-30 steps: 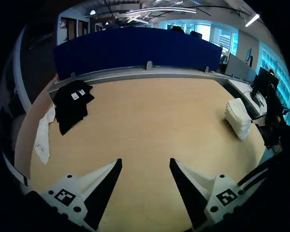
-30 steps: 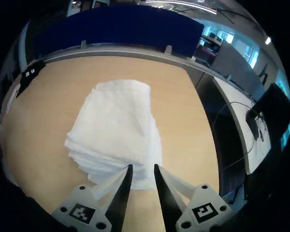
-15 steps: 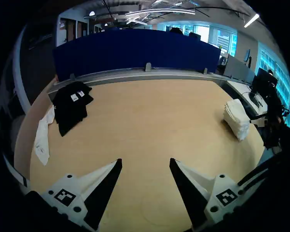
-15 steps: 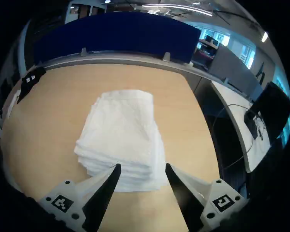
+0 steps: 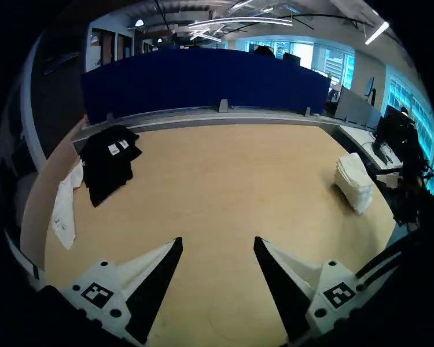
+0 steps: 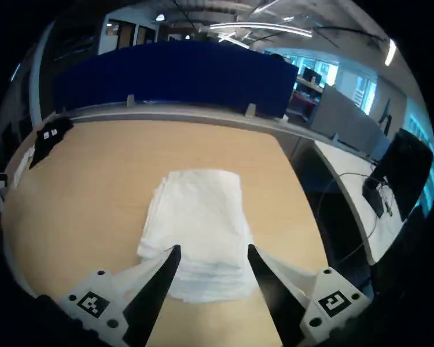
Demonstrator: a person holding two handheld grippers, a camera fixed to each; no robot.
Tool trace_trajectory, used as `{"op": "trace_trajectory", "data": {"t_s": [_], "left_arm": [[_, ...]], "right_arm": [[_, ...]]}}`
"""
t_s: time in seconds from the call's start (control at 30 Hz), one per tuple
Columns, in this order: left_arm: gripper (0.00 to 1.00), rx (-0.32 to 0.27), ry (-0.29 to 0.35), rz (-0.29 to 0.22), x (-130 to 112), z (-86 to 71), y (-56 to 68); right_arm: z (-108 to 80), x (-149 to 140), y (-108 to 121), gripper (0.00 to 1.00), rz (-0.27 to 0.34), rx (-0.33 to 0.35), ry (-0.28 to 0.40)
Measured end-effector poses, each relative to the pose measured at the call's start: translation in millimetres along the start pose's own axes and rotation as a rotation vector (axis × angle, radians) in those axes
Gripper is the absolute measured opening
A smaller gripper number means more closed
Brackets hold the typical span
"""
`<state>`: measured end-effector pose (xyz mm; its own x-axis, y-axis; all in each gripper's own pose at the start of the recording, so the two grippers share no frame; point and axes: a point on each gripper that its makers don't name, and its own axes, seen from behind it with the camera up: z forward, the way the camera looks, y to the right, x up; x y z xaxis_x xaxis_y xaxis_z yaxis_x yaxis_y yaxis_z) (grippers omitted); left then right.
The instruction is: Fold towel
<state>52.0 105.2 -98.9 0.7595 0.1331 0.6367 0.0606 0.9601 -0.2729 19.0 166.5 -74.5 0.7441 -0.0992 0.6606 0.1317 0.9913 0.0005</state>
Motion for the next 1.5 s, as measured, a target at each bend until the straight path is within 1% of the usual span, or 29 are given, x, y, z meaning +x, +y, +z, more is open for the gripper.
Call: {"op": "trace_trajectory", "data": {"t_s": [0.27, 0.37, 0.47, 0.57, 0.8, 0.9, 1.07, 1.17, 1.27, 1.5], "left_arm": [[0.91, 0.001, 0.036, -0.001, 12.5, -0.5, -4.8], [0.91, 0.003, 0.045, 0.0, 16.7, -0.5, -6.2], [0.91, 0.003, 0.058, 0.003, 21.5, 0.1, -7.4], [0.91, 0.003, 0.069, 0.005, 25.6, 0.7, -8.1], [0.91, 0.006, 0.104, 0.006, 36.8, -0.9, -11.8], [0.91, 0.009, 0.124, 0.002, 43.1, -2.0, -14.4], [0.91, 0.023, 0.169, -0.007, 56.6, -2.9, -21.6], [0.91, 0.028, 0.199, -0.014, 65.8, -4.8, -25.7], [0.91, 0.043, 0.238, -0.018, 75.7, -7.8, -32.8], [0.91, 0.08, 0.355, -0.04, 105.8, -17.9, -49.3]], "right_arm": [[-16.8, 49.7, -28.2, 0.89, 0.044, 0.032, 0.174], [-23.8, 69.7, -34.4, 0.89, 0.069, 0.032, 0.244], [-29.7, 85.8, -38.3, 0.89, 0.095, 0.03, 0.3], [-32.5, 94.5, -40.9, 0.89, 0.109, 0.028, 0.331], [-39.7, 109.6, -45.7, 0.89, 0.12, 0.026, 0.371], [-45.4, 119.3, -50.6, 0.9, 0.126, 0.028, 0.398], [-56.5, 138.5, -63.6, 0.94, 0.131, 0.035, 0.451], [-61.5, 148.5, -73.2, 0.94, 0.123, 0.038, 0.475], [-65.8, 157.9, -84.5, 0.94, 0.108, 0.043, 0.493], [-75.6, 184.6, -109.5, 0.95, 0.088, 0.027, 0.55]]}}
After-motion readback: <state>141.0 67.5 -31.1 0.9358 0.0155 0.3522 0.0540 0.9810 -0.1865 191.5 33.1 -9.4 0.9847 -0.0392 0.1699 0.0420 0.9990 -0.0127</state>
